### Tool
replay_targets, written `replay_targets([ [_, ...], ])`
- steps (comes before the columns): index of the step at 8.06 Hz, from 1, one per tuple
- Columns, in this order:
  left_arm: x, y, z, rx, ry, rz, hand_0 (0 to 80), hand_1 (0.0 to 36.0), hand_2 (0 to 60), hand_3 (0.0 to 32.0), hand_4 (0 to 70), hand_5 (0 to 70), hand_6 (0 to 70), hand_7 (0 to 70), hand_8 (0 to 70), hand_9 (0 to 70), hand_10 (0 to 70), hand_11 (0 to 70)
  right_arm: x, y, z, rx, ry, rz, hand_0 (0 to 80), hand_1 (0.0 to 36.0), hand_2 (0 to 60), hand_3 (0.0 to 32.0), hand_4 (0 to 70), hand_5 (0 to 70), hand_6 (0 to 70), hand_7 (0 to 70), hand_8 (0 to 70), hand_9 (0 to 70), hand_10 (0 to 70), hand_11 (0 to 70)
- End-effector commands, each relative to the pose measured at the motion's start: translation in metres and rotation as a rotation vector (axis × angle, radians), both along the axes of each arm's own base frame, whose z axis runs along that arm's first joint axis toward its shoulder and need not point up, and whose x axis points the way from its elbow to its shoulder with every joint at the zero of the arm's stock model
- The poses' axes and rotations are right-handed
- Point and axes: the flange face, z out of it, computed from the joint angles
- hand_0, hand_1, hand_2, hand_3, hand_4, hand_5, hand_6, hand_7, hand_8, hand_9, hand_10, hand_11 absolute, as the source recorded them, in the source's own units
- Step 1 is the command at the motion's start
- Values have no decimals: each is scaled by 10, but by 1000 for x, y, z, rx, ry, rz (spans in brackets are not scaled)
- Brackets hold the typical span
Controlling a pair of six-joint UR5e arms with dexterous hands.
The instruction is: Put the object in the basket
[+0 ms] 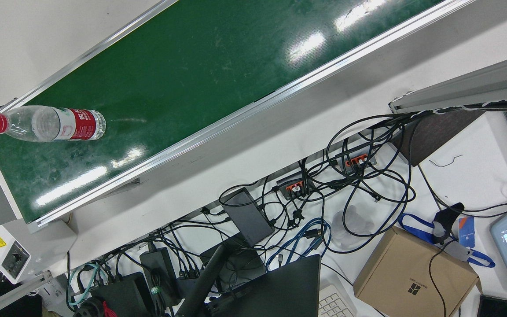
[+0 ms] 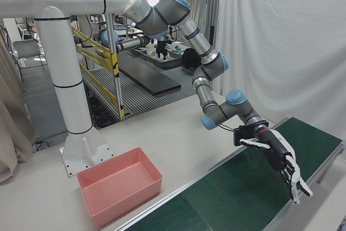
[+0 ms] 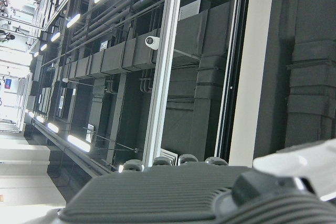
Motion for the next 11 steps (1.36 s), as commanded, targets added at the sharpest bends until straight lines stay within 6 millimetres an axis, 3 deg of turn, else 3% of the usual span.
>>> replay_targets([
  [1, 0, 0, 0, 0, 0, 0, 486, 0, 0, 98, 69, 266, 44, 38, 132, 134, 51, 76, 0, 0, -1, 1, 1, 0, 0, 0, 0, 0, 0, 0, 0, 0, 0, 0, 0, 0],
  [4, 0, 0, 0, 0, 0, 0, 481, 0, 0, 108, 38, 259, 32, 28, 110, 119, 42, 63, 0, 0, -1, 1, 1, 0, 0, 0, 0, 0, 0, 0, 0, 0, 0, 0, 0, 0],
  [11, 3, 1, 2, -6, -4, 4, 487, 0, 0, 106, 52, 266, 38, 34, 124, 132, 50, 75, 0, 0, 0, 0, 0, 0, 0, 0, 0, 0, 0, 0, 0, 0, 0, 0, 0, 0],
])
